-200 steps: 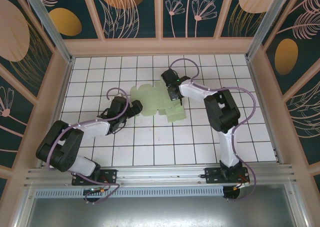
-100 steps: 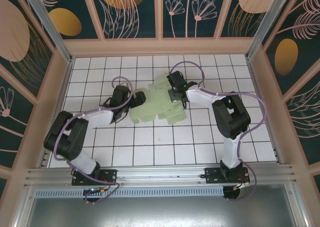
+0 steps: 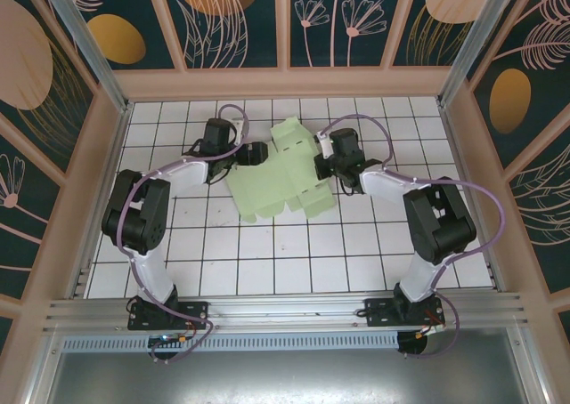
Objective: Fold the paper box
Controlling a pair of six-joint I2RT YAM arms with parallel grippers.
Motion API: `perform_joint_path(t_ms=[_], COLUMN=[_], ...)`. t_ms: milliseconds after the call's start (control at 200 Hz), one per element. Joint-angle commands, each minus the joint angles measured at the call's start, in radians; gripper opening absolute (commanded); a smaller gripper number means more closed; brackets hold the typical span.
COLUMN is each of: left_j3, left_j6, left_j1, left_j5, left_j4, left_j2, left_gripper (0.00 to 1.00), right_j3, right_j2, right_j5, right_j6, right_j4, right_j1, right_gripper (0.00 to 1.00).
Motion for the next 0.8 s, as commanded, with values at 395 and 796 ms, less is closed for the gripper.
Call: perform_joint_path(t_ms=[395,796], left_j3=[0.229,0.229], left_j6=[0.275,0.242], left_j1=[0.038,0.038], left_j5=[0.243,0.38], left_j4=[-0.23,-0.239], left_j2=[0.143,0.133], left_gripper=[0.83,0.82], right_j3=[-0.011,0.005], right_j2=[-0.033,-0.017], right_j5=[-0.149,-0.132], right_j6=[-0.071,-0.066], right_j4=[0.057,0.038], right_j1=[-0.014,-0.014], right_gripper=[0.0,0.0])
